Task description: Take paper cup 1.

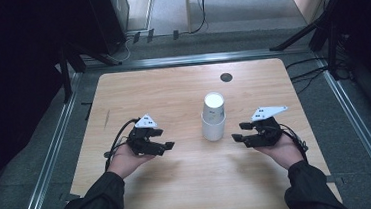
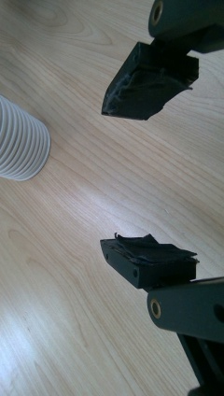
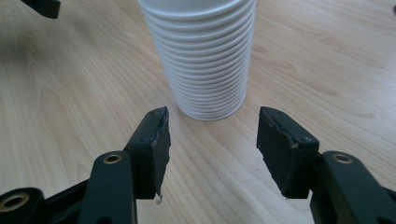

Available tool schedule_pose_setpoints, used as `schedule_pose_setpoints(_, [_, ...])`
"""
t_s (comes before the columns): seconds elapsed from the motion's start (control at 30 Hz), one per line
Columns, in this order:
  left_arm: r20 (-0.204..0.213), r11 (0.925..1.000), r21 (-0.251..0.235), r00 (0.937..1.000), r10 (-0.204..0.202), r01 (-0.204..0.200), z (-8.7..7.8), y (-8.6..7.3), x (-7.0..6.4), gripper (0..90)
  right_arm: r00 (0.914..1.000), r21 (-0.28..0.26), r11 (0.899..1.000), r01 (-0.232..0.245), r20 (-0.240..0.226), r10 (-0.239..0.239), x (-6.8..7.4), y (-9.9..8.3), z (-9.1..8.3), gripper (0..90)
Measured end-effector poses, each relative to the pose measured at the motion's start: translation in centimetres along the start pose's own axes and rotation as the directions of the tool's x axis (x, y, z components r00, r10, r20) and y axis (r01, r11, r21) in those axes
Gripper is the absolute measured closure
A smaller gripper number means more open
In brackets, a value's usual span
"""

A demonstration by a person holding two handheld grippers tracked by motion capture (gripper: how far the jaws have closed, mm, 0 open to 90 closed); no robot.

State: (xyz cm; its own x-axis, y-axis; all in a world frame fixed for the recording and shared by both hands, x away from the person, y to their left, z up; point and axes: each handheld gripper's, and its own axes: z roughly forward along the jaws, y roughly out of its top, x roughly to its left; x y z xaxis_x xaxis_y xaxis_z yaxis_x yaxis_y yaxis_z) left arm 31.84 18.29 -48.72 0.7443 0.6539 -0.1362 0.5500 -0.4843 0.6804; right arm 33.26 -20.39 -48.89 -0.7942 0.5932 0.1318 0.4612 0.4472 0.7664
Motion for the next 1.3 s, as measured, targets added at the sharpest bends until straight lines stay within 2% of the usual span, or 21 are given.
schedule_pose_setpoints(0.1, [0.005,0.9997,0.02,0.9999,-0.011,0.011,0.2,0.0,0.0,31.3,0.9998,0.018,1.0,0.008,-0.019,-0.007,0.1,0.1,0.1,45.2])
schedule_pose_setpoints(0.27, [0.01,0.9995,0.012,0.9995,-0.029,0.029,0.1,0.1,0.2,31.3,0.9991,0.004,1.0,0.03,-0.029,-0.03,0.2,0.4,-0.1,46.4])
schedule_pose_setpoints(0.4, [0.008,0.9998,0.008,0.9998,-0.02,0.02,-0.1,0.2,0.2,31.5,0.9986,0.015,0.999,0.049,-0.017,-0.049,0.3,0.6,-0.5,46.5])
schedule_pose_setpoints(0.53, [0.014,0.9998,0.006,0.9997,-0.022,0.021,-0.2,0.2,0.0,31.5,0.9982,0.022,0.998,0.051,-0.032,-0.05,0.5,0.8,-0.8,45.2])
schedule_pose_setpoints(0.67, [0.027,0.9999,0.003,0.9995,-0.014,0.014,-0.3,0.3,-0.3,31.4,0.9978,0.031,0.998,0.054,-0.04,-0.053,0.7,1.2,-0.9,42.6])
schedule_pose_setpoints(0.8, [0.052,0.9997,-0.003,0.9984,-0.024,0.024,-0.4,0.3,-0.5,31.0,0.9968,0.046,0.997,0.062,-0.053,-0.059,0.6,1.6,-1.2,42.0])
schedule_pose_setpoints(0.93, [0.063,0.9998,0.013,0.9978,-0.017,0.016,-0.2,0.3,-0.6,30.9,0.9951,0.085,0.993,0.082,-0.062,-0.077,-0.3,3.3,-2.3,40.5])
schedule_pose_setpoints(1.2, [0.065,0.9993,-0.009,0.9973,-0.035,0.036,-0.7,0.4,-0.4,30.0,0.985,0.135,0.978,0.157,-0.093,-0.145,-1.0,7.3,-3.7,39.3])
schedule_pose_setpoints(1.3, [0.062,0.9993,-0.013,0.9975,-0.033,0.034,-0.8,0.3,-0.4,29.5,0.9824,0.144,0.975,0.17,-0.103,-0.156,-1.1,8.6,-4.0,38.6])
